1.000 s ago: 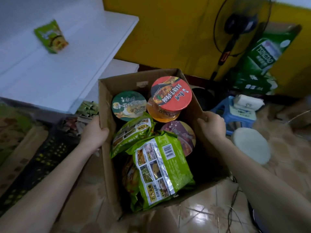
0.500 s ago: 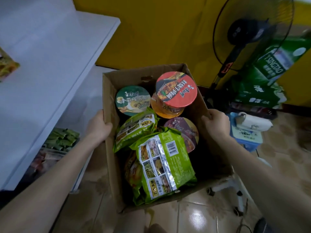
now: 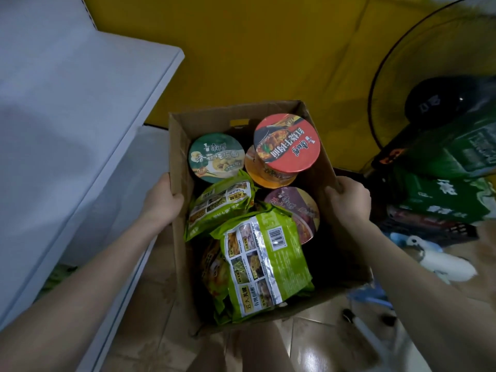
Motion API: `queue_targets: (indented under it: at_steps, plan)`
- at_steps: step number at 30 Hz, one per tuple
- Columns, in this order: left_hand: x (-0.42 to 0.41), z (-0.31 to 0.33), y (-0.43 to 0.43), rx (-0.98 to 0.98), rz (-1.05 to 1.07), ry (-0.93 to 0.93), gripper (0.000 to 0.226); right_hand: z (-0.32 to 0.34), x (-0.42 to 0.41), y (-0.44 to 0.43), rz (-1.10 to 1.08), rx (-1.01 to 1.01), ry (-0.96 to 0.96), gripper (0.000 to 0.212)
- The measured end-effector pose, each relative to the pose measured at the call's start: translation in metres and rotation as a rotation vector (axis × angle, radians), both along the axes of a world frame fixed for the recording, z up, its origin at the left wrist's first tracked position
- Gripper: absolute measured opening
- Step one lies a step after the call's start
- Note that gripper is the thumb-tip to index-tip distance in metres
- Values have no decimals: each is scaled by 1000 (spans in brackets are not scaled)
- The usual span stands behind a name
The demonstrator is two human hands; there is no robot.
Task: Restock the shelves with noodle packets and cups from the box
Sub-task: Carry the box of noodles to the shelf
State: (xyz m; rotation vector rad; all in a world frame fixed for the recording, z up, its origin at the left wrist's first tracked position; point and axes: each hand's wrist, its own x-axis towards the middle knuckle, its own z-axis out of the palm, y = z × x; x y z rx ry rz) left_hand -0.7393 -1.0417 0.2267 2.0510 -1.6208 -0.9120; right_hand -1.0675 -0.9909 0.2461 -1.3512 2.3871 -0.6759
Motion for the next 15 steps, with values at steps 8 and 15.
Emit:
queue_targets:
  at_steps: [8, 15]
  plan:
    - [-36, -39, -122, 60, 84, -18, 33, -47, -34, -158, 82, 65, 12, 26]
    - [-60, -96, -198, 128, 176, -42, 36, -106, -47, -276, 161, 129, 40, 32]
